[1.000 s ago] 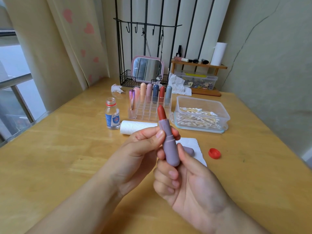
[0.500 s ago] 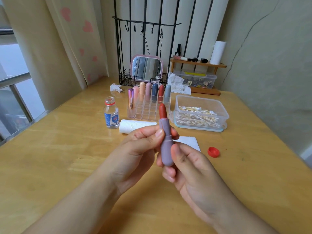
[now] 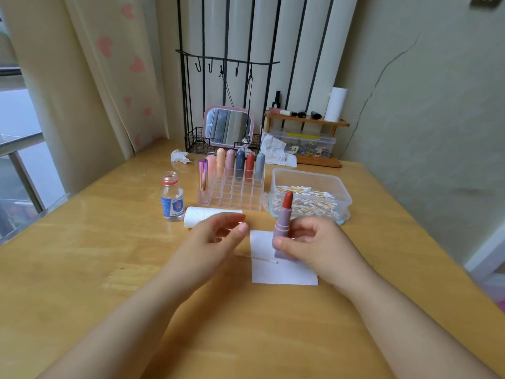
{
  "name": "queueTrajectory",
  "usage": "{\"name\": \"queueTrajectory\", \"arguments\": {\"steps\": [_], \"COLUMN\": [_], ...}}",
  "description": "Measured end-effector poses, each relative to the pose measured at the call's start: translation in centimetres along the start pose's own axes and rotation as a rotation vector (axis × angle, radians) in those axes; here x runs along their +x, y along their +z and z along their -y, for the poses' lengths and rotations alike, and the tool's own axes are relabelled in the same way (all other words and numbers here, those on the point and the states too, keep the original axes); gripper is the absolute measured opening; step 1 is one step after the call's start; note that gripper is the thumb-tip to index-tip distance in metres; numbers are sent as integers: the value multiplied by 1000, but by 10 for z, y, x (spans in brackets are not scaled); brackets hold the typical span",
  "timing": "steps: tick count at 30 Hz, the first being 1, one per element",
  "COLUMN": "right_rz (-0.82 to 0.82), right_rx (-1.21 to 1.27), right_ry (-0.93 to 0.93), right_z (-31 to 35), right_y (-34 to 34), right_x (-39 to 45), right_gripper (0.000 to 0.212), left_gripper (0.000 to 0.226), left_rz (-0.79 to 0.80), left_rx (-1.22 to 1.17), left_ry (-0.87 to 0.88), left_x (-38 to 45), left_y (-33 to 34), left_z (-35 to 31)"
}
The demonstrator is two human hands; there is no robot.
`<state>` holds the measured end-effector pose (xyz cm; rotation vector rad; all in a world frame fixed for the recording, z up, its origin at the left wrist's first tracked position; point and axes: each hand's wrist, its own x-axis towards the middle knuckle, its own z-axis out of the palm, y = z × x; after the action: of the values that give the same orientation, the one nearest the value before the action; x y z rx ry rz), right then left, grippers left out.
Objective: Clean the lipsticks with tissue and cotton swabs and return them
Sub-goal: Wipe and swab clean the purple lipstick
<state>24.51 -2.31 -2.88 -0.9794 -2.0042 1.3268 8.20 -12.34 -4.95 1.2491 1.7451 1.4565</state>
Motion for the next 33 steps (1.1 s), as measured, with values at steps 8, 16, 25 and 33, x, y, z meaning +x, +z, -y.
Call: {"name": "queueTrajectory", "arguments": {"steps": [8,16,25,33], "right_rz": [-58,-64,-68,-66], "right_rx": [-377,-273,-203,-231], "right_ry": [65,43,27,19], "right_z": [-5,-9,-17,-19], "right_y": [-20,-12,-10,-10], "right_x": [44,39,30,25], "right_gripper": [14,11,10,11], "left_gripper": [9,27,21,21], "left_rz": [117,233,230,67], "left_rx": [733,1046,1116,1157], "left_ry": [244,351,425,278], "left_x": [19,36,34,31], "left_y": [-5,18,26,-7], "left_z": [-6,8,15,19]}}
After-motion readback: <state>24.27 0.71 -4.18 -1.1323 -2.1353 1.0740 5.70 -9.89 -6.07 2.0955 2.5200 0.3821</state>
